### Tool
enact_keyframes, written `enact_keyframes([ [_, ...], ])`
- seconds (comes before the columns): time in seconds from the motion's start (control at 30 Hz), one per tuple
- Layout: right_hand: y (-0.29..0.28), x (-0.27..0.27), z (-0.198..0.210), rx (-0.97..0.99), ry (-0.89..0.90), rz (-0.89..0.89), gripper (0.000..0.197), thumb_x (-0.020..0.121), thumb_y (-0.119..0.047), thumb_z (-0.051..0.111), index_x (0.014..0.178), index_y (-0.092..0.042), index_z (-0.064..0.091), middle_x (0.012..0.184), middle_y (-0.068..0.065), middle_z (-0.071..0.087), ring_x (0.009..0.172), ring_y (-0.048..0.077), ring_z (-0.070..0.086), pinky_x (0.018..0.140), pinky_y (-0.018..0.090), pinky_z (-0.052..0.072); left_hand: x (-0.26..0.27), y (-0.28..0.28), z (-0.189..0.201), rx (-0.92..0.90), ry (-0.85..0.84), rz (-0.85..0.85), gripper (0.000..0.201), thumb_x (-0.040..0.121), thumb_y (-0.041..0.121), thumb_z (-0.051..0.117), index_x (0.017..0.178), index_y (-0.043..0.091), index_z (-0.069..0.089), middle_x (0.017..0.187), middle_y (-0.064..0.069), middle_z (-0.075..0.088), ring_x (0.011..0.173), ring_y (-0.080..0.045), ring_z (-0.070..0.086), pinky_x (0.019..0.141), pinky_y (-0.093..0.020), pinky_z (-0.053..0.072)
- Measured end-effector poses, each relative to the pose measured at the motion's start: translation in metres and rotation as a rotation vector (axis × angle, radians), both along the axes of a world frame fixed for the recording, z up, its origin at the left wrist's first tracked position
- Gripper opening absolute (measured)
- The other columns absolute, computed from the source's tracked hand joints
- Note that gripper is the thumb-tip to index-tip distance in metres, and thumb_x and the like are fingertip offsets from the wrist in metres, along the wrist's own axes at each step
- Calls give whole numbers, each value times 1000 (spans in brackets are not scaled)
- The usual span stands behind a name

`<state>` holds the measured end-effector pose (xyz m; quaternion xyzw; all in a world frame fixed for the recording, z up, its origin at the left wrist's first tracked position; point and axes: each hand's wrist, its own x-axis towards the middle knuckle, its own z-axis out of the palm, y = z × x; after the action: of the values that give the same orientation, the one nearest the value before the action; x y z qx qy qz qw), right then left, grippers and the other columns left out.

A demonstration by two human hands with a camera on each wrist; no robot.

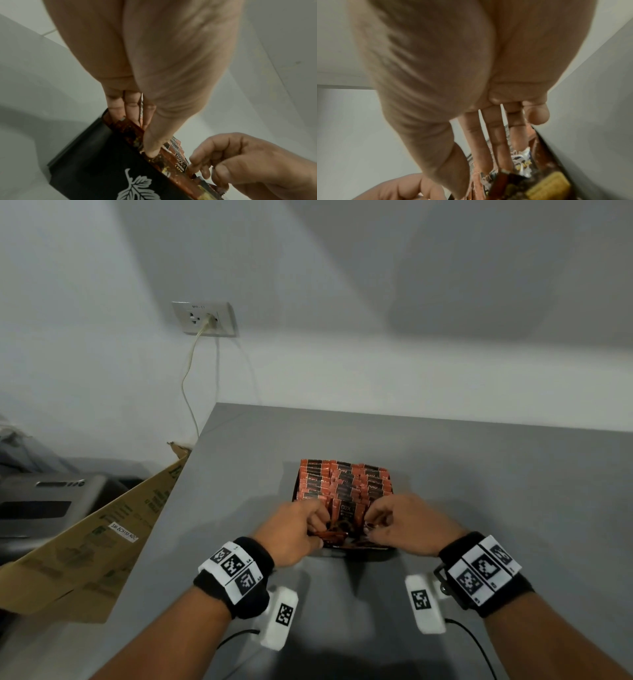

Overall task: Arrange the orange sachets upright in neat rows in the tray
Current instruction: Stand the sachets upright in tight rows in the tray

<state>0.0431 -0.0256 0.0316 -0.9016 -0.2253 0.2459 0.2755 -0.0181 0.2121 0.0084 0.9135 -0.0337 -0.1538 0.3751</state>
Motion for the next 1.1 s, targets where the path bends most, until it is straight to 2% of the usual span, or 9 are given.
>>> enact_keyframes([
  [0.1, -5, -9, -3, -1, -10, 23, 17, 86, -31, 74, 102, -25, 75, 89, -17, 64, 81, 1, 61, 68, 15, 44, 0, 0, -3, 30, -32, -23, 29, 84, 8, 73, 108, 23, 64, 97, 11, 69, 89, -1, 65, 83, -19, 52],
  [0.23, -1, -17, -9, 9, -62, 66, 20, 88, -31, 73, 106, -26, 76, 91, -21, 63, 79, -8, 56, 68, 10, 39, 0, -6, -3, 78, -112, -59, 26, 85, 7, 69, 106, 22, 63, 92, 15, 65, 84, 1, 61, 74, -9, 46],
  [0.37, 5, -20, -11, 17, -83, 101, 19, 88, -31, 71, 105, -24, 76, 91, -17, 66, 79, -6, 59, 66, 9, 39, 0, -9, -7, 87, -144, -41, 26, 85, 5, 66, 100, 26, 63, 86, 18, 62, 81, -1, 62, 77, -26, 56],
  [0.43, 4, -18, -11, 26, -68, 64, 17, 92, -26, 64, 104, -23, 76, 94, -14, 68, 80, -1, 63, 67, 11, 45, -2, -9, -8, 82, -163, -29, 25, 86, 4, 64, 99, 26, 64, 86, 17, 63, 80, -1, 63, 77, -28, 56],
  [0.57, -1, -7, -8, -34, -49, 24, 21, 95, -19, 59, 107, -22, 75, 105, -10, 69, 88, -1, 63, 76, 12, 48, -4, -6, -6, 34, -230, 12, 24, 88, 6, 63, 99, 27, 64, 90, 16, 66, 81, 0, 64, 77, -25, 56],
  [0.7, 2, 1, -2, -126, -6, 71, 17, 93, -23, 62, 103, -23, 76, 99, -13, 70, 89, 1, 64, 72, 11, 46, -6, -4, 1, -52, -263, 109, 27, 87, 5, 66, 100, 29, 64, 92, 18, 65, 87, 3, 62, 81, -18, 53],
  [0.8, 6, 3, 2, -172, 14, 86, 17, 92, -24, 64, 103, -22, 77, 100, -11, 72, 91, 5, 66, 80, 20, 53, -7, -3, 8, -115, -251, 189, 27, 87, 3, 65, 97, 28, 63, 90, 16, 65, 85, 4, 61, 78, -16, 52],
  [0.87, 8, 4, 2, -199, 10, 102, 17, 92, -23, 64, 103, -21, 77, 98, -12, 70, 93, 7, 66, 79, 19, 51, -8, -2, 8, -144, -233, 211, 28, 86, 2, 65, 96, 29, 63, 90, 13, 65, 84, 2, 61, 77, -17, 51],
  [1.1, 11, 10, 7, -264, 80, 152, 28, 90, -48, 64, 94, -23, 77, 91, -10, 73, 85, 9, 67, 78, 28, 55, -12, 1, 9, -192, -178, 247, 30, 86, 0, 64, 93, 29, 63, 88, 9, 67, 82, 1, 61, 70, -11, 48],
])
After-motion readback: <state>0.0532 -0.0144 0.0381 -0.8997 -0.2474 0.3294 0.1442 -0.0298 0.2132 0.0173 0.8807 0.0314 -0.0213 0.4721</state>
